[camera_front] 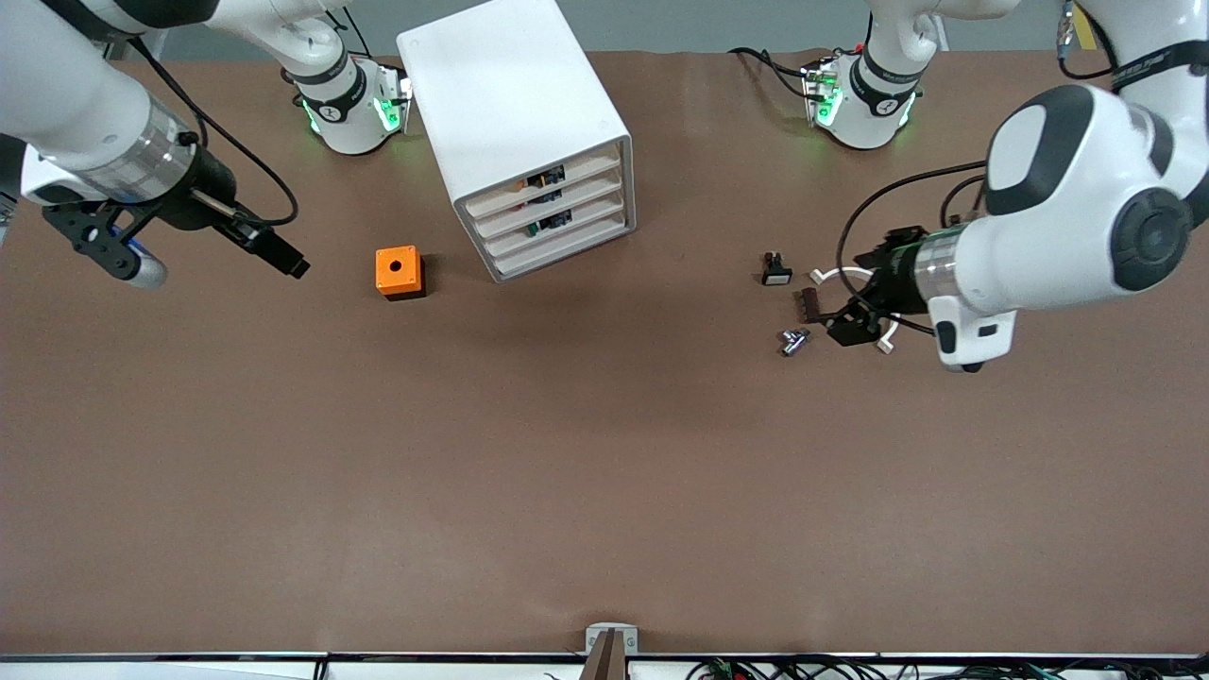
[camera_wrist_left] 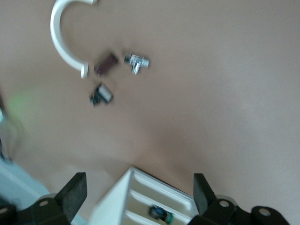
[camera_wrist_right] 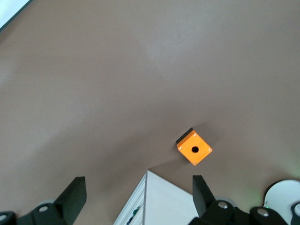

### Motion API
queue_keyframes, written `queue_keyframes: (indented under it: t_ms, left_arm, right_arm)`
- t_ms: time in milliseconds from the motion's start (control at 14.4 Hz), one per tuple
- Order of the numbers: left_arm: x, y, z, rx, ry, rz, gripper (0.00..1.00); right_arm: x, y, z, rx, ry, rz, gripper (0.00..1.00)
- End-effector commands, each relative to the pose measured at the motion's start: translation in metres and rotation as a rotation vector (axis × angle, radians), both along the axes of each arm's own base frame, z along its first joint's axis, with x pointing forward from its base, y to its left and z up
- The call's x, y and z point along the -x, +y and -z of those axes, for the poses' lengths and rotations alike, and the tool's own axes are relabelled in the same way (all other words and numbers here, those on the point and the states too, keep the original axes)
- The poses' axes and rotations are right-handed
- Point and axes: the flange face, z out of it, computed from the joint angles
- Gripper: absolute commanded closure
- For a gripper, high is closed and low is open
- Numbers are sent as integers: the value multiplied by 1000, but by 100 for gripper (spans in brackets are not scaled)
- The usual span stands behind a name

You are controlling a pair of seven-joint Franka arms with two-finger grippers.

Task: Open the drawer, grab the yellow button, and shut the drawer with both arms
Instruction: 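Reach the left gripper to the drawer front while the right gripper approaches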

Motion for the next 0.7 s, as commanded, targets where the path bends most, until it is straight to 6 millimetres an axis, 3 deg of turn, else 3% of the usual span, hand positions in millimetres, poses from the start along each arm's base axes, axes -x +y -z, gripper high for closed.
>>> queue_keyframes:
  t_ms: [0,626]
  left_arm:
    - [-1,-33,27,-19,135,-139,0]
    - [37,-145,145,-95,680,-412,0]
  right_arm:
    - [7,20,3,-2,18,54,0]
    - [16,66,15,-31,64,165,0]
